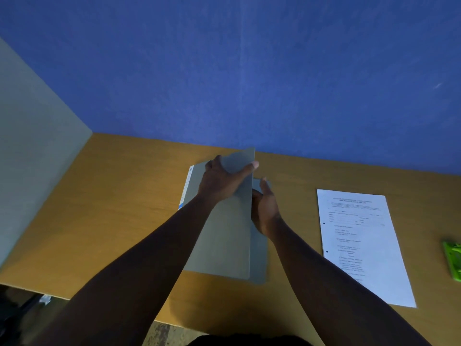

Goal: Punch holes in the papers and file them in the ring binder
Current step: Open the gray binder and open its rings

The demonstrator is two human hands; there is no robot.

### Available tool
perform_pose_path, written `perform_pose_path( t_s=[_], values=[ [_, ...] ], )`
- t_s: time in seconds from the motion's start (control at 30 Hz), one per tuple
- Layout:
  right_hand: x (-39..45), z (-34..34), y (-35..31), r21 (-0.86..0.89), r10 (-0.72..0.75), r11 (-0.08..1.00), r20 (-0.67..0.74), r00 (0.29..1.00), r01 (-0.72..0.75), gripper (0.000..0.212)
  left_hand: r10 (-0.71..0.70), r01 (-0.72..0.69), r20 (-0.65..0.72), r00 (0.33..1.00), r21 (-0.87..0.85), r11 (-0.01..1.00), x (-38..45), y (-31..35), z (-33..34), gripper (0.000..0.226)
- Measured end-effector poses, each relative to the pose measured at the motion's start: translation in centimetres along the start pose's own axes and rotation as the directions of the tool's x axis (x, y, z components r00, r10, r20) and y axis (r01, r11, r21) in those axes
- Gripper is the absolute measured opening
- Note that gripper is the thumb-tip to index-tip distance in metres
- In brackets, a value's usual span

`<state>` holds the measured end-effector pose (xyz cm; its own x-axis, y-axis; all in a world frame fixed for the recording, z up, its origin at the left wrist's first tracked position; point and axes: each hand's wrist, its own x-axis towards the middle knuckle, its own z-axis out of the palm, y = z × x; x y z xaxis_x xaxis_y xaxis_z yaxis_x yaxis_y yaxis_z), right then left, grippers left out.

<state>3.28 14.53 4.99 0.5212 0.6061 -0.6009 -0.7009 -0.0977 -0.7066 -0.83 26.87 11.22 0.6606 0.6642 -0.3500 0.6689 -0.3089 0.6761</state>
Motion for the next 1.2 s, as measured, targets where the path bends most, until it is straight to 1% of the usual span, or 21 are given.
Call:
perform_pose_path(
  t_s=[0.1, 0.13, 0.2, 0.27, 0.4, 0.5, 0.57, 0.6, 0.63, 0.7, 0.73, 0.77, 0.8, 0.87, 0.9, 1.1, 1.2],
  values=[
    [-0.3, 0.9, -0.7, -0.048, -0.037, 0.998, 0.042, 0.998, 0.038, 0.054, -0.041, 0.038, 0.069, 0.997, 0.048, 0.998, -0.4, 1.4, 0.1, 0.132],
    [-0.5, 1.2, -0.9, -0.062, -0.054, 0.996, 0.058, 0.997, 0.058, 0.046, -0.046, 0.041, 0.076, 0.996, 0.074, 0.996, -0.5, 1.6, 0.1, 0.13],
    [-0.6, 1.5, -1.0, -0.074, -0.069, 0.994, 0.078, 0.995, 0.075, 0.036, -0.043, 0.034, 0.075, 0.996, 0.12, 0.992, -0.5, 1.9, -0.1, 0.116],
    [-0.7, 1.6, -0.9, -0.076, -0.066, 0.994, 0.092, 0.994, 0.073, 0.031, -0.056, 0.046, 0.074, 0.996, 0.128, 0.991, -0.6, 2.2, -0.5, 0.1],
    [-0.5, 1.7, -0.3, -0.142, -0.047, 0.988, 0.098, 0.994, 0.061, 0.028, -0.054, 0.036, 0.105, 0.993, 0.166, 0.985, -1.1, 2.6, -1.5, 0.081],
    [-0.4, 1.9, -0.2, -0.234, -0.025, 0.972, 0.047, 0.999, 0.035, 0.026, -0.027, 0.005, 0.112, 0.993, 0.192, 0.981, -1.1, 3.1, -2.5, 0.067],
    [-0.4, 1.8, 0.1, -0.342, 0.004, 0.94, 0.0, 1.0, -0.003, 0.026, -0.023, 0.004, 0.088, 0.996, 0.212, 0.977, -1.2, 3.4, -3.3, 0.058],
    [-0.3, 1.6, 0.5, -0.431, 0.007, 0.902, -0.023, 1.0, -0.016, 0.027, -0.022, 0.003, 0.076, 0.997, 0.234, 0.972, -1.2, 3.5, -3.7, 0.051],
    [0.0, 1.2, 1.2, -0.548, -0.006, 0.836, -0.033, 0.999, -0.013, 0.029, -0.016, 0.0, 0.064, 0.998, 0.247, 0.969, -1.2, 3.5, -4.2, 0.042],
    [0.3, 0.6, 2.5, -0.767, -0.03, 0.642, -0.014, 0.999, 0.008, 0.038, 0.013, -0.019, 0.025, 1.0, 0.279, 0.96, -1.2, 3.4, -5.2, 0.018],
    [0.3, 0.4, 3.0, -0.835, -0.028, 0.55, -0.008, 1.0, 0.009, 0.042, 0.027, -0.027, 0.003, 1.0, 0.316, 0.948, -1.3, 3.4, -5.7, 0.008],
    [0.4, 0.3, 3.6, -0.878, -0.017, 0.479, -0.007, 1.0, 0.002, 0.046, 0.046, -0.037, -0.017, 0.999, 0.359, 0.932, -1.4, 3.5, -6.3, 0.007],
    [0.3, 0.2, 3.9, -0.905, -0.003, 0.425, -0.007, 1.0, -0.005, 0.049, 0.072, -0.047, -0.047, 0.996, 0.404, 0.914, -1.4, 3.5, -6.9, 0.019],
    [0.2, 0.1, 4.5, -0.933, 0.029, 0.361, -0.01, 1.0, -0.02, 0.054, 0.109, -0.043, -0.107, 0.988, 0.487, 0.872, -1.2, 3.4, -7.9, 0.053],
    [0.2, 0.0, 4.7, -0.941, 0.04, 0.337, -0.015, 0.999, -0.028, 0.056, 0.131, -0.047, -0.127, 0.983, 0.52, 0.853, -1.2, 3.3, -8.3, 0.061],
    [0.2, 0.4, 5.2, -0.982, 0.059, 0.187, -0.016, 0.998, -0.026, 0.06, 0.232, -0.034, -0.182, 0.956, 0.715, 0.698, -0.8, 1.9, -11.0, 0.086],
    [0.3, 1.0, 5.0, -0.99, 0.077, 0.138, -0.012, 0.997, -0.023, 0.059, 0.261, -0.018, -0.201, 0.944, 0.76, 0.649, -0.6, 0.2, -12.0, 0.088]
  ],
)
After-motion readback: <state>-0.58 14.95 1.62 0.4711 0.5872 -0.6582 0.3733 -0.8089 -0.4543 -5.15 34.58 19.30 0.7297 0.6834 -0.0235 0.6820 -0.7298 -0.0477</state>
